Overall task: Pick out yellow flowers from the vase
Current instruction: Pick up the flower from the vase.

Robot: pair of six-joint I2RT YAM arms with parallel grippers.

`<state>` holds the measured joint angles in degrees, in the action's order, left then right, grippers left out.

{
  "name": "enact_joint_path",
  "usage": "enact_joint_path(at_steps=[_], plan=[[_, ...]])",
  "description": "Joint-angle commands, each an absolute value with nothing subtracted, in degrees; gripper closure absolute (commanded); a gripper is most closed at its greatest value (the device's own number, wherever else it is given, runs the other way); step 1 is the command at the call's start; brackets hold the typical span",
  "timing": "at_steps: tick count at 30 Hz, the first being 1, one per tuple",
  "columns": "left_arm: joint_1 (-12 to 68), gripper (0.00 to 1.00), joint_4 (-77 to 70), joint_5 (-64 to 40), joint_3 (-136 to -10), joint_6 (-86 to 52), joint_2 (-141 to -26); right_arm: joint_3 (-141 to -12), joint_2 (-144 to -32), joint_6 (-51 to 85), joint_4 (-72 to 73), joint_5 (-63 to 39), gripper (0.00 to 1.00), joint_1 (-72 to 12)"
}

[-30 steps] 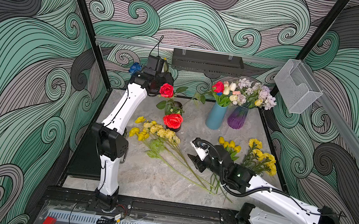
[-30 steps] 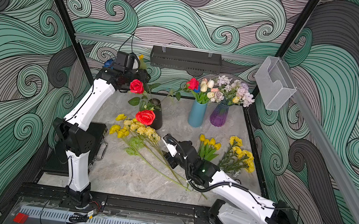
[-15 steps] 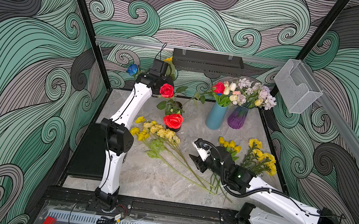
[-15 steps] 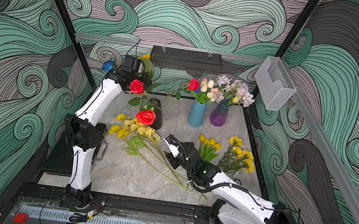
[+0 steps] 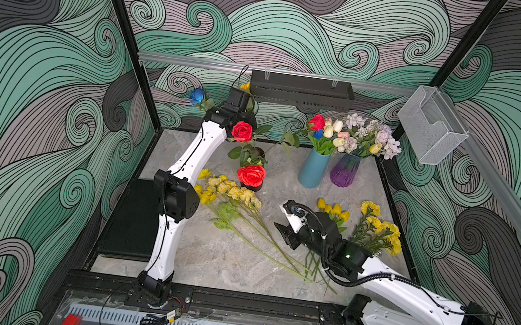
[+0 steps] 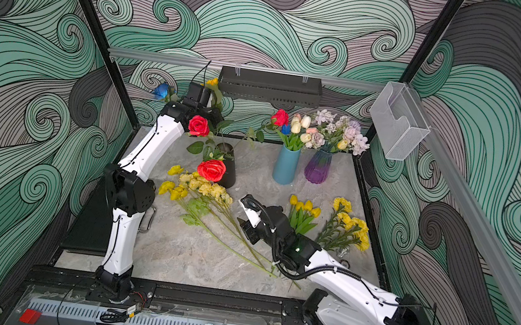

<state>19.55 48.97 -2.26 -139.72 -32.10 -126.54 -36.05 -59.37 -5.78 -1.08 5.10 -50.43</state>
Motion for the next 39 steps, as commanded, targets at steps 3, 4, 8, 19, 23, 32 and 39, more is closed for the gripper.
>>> enact_joint_path(at_steps=[3, 4, 8, 19, 23, 32, 39], plan=[[20.43, 0.73, 49.88, -0.57, -141.77, -30.20, -126.42, -35.43, -58.95, -6.24, 0.00, 4.43, 0.43, -50.00], [20.52, 0.75, 49.85, -0.31, -141.81, -30.06, -126.22, -35.53, -58.89, -6.24, 0.00, 4.40, 0.43, -49.99], [20.66, 0.84, 49.77, 0.33, -141.77, -29.32, -125.43, -35.60, -58.61, -6.28, 0.03, 4.47, 0.43, -49.92], [21.30, 0.97, 47.66, -0.87, -140.62, -26.89, -122.73, -36.36, -59.32, -6.15, 0.30, 4.35, 0.44, -49.83], [21.58, 0.97, 47.01, -0.29, -140.45, -25.38, -121.01, -36.39, -59.17, -5.98, 0.61, 4.30, 0.44, -49.81], [22.32, 0.97, 44.95, -0.34, -140.25, -21.54, -116.82, -37.20, -58.97, -5.97, 0.27, 4.04, 0.44, -49.83], [22.46, 0.97, 43.18, -0.27, -140.27, -18.71, -113.14, -37.79, -58.67, -6.02, -0.03, 3.92, 0.43, -49.83]])
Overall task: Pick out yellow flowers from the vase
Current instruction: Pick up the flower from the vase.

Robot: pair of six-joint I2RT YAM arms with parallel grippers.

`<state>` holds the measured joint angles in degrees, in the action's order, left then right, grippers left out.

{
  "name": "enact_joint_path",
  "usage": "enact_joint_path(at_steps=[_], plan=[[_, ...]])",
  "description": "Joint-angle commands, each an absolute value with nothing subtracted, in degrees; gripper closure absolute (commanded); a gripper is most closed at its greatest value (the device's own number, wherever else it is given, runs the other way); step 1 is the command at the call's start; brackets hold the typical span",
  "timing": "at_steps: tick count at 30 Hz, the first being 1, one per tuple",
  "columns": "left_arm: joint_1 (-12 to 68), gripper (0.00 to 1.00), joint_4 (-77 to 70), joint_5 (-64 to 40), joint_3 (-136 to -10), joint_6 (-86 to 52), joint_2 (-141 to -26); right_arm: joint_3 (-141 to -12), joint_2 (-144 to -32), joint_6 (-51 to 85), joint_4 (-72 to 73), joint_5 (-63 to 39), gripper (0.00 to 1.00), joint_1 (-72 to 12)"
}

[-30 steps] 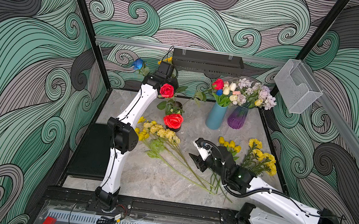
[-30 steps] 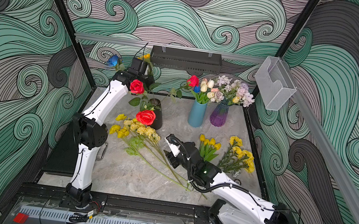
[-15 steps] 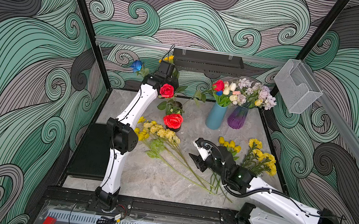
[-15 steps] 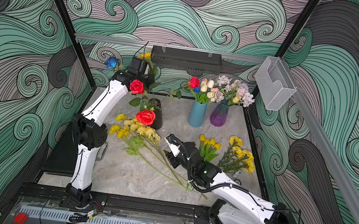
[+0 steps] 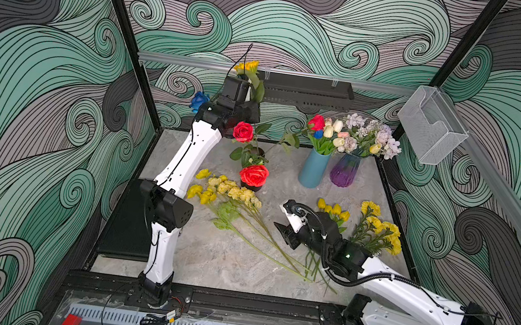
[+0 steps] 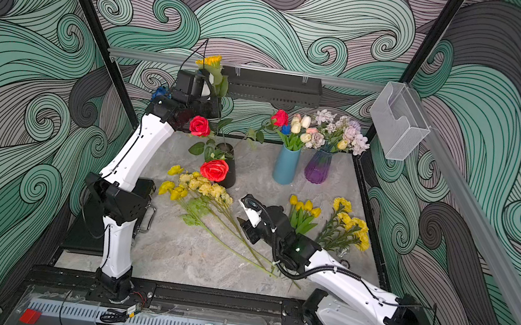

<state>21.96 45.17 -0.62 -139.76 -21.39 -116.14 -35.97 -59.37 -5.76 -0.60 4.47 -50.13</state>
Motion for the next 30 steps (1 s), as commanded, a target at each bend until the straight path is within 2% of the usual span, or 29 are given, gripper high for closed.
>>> enact_joint_path(at_steps=[1, 16, 30], plan=[[22.45, 0.97, 43.00, -0.35, -140.27, -18.38, -112.70, -37.96, -58.61, -6.01, -0.21, 3.94, 0.43, -49.83], [22.43, 0.97, 40.07, -1.01, -140.43, -14.06, -103.41, -42.08, -57.00, -7.38, -2.17, 4.04, 0.44, -49.83], [21.99, 0.97, 47.68, 6.59, -140.98, -10.53, -93.76, -43.56, -56.81, -7.30, -2.68, 3.43, 0.44, -49.80]])
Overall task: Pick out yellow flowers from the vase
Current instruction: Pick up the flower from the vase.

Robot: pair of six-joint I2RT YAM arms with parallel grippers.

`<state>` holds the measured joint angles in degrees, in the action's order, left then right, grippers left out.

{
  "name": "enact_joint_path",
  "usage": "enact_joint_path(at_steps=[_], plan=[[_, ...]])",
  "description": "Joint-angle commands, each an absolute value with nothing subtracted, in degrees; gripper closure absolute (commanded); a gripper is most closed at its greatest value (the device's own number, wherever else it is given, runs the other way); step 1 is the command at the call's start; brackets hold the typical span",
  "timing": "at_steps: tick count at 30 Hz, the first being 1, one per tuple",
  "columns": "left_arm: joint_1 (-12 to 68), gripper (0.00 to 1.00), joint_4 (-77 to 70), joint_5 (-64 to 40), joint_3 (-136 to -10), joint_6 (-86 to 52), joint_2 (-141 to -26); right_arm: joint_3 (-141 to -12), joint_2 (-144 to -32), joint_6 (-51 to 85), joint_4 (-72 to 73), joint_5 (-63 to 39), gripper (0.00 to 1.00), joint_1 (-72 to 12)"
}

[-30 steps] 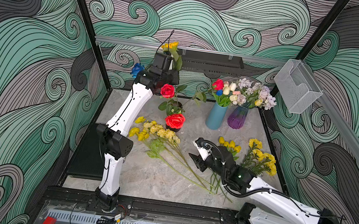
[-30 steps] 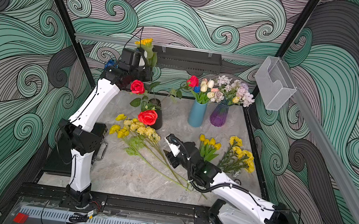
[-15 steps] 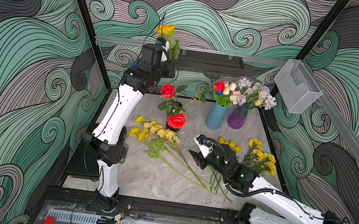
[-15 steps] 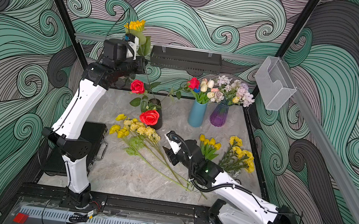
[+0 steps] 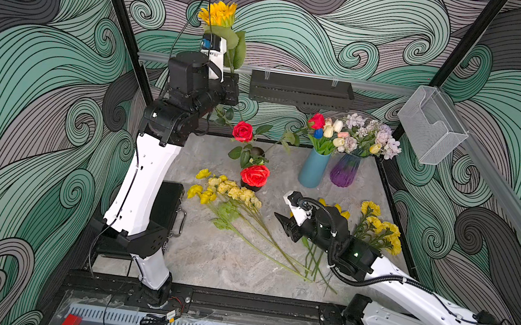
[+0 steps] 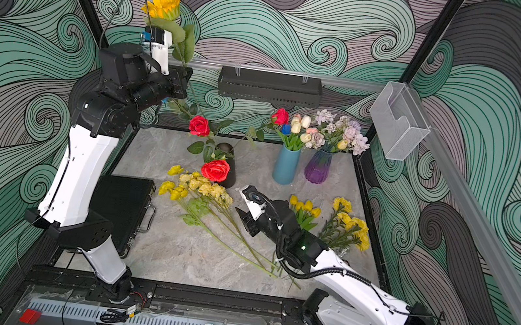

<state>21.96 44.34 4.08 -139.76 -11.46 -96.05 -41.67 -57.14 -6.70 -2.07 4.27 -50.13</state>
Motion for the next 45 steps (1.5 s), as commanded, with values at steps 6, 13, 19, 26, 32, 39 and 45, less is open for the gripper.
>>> enact_joint_path(at_steps=[6, 13, 19, 26, 32, 39, 45], plan=[[21.56, 0.97, 52.91, 9.67, -137.28, -11.49, -87.64, -44.80, -57.41, -6.98, -2.91, 2.82, 0.44, -49.83], [20.14, 0.98, 53.80, 10.90, -126.48, -14.66, -78.60, -46.88, -58.77, -6.50, -2.83, 0.82, 0.44, -49.80], [20.02, 1.00, 50.28, 8.33, -108.29, -15.21, -68.64, -48.49, -59.26, -5.59, -1.25, -1.44, 0.44, -49.81], [19.42, 1.00, 44.07, 0.79, -90.89, -18.37, -59.77, -49.45, -61.11, -3.87, 1.70, -5.70, 0.45, -50.67], [19.46, 1.00, 36.15, -8.86, -78.48, -20.06, -54.73, -49.24, -63.12, -2.49, 6.76, -8.51, 0.45, -54.73], [19.51, 1.00, 30.12, -21.99, -71.08, -24.51, -52.23, -52.49, -68.44, -0.99, 8.90, -10.19, 0.46, -58.28], [20.32, 1.00, 21.38, -27.80, -63.07, -29.74, -49.91, -55.96, -72.72, -0.52, 9.00, -12.31, 0.46, -59.73]])
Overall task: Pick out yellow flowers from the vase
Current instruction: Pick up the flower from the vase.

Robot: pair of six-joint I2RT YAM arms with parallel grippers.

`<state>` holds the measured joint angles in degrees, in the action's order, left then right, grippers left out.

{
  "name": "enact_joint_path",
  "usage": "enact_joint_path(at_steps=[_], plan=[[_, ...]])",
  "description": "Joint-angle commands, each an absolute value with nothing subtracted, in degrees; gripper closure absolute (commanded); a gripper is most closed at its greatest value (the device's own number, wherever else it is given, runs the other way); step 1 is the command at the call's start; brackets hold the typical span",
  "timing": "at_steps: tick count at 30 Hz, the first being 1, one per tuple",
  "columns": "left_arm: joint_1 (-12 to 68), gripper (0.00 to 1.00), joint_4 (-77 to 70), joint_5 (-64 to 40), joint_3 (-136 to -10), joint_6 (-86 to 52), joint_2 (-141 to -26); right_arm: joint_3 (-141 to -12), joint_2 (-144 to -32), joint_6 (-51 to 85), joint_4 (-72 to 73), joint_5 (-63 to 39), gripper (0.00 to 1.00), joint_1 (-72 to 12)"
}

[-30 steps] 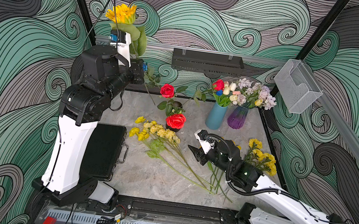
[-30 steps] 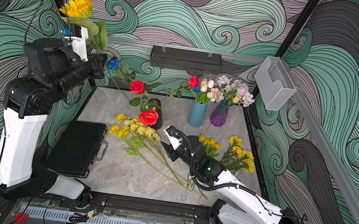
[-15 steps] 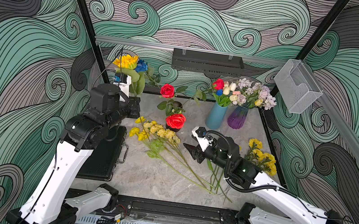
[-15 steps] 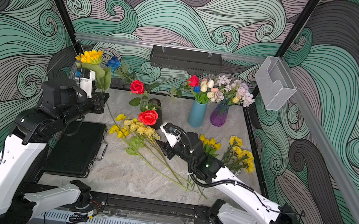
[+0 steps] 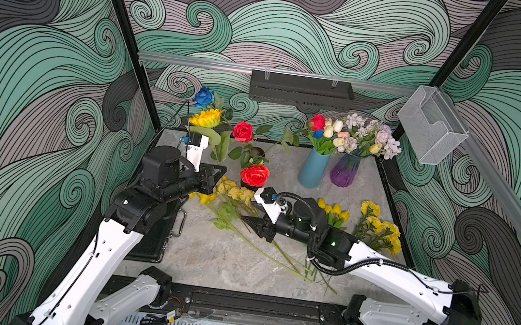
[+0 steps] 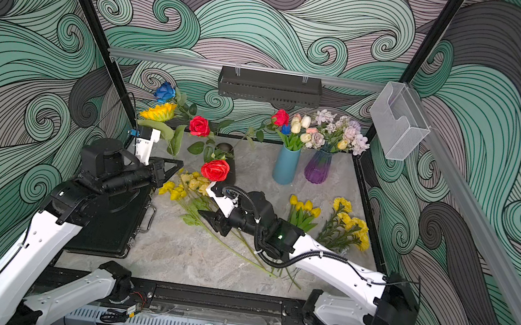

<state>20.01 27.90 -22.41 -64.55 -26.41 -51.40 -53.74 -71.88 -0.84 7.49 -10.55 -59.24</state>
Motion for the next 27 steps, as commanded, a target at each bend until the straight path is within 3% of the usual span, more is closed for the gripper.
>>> enact_joint_path(at_steps=[1, 5, 12, 18, 22, 27], plan=[[20.51, 1.00, 20.94, -28.33, -62.51, -30.00, -49.69, -56.50, -73.26, -0.61, 8.59, -12.30, 0.46, -59.85], [21.21, 1.00, 19.24, -30.36, -60.77, -31.06, -49.75, -58.67, -75.76, -1.41, 6.24, -14.42, 0.60, -60.07], [21.89, 1.00, 18.98, -31.90, -59.60, -31.57, -49.52, -60.63, -77.77, -2.64, 2.81, -13.31, 0.64, -60.25], [21.97, 1.00, 20.89, -29.07, -58.80, -30.71, -48.19, -61.53, -78.57, -2.81, 1.69, -13.58, 0.94, -60.30], [21.98, 1.00, 22.61, -26.43, -58.71, -29.31, -47.16, -61.79, -78.84, -3.51, 0.35, -12.79, 1.00, -60.50], [22.00, 0.79, 23.67, -23.18, -58.45, -28.04, -45.79, -61.70, -79.08, -3.69, -0.51, -11.55, 1.00, -60.55]])
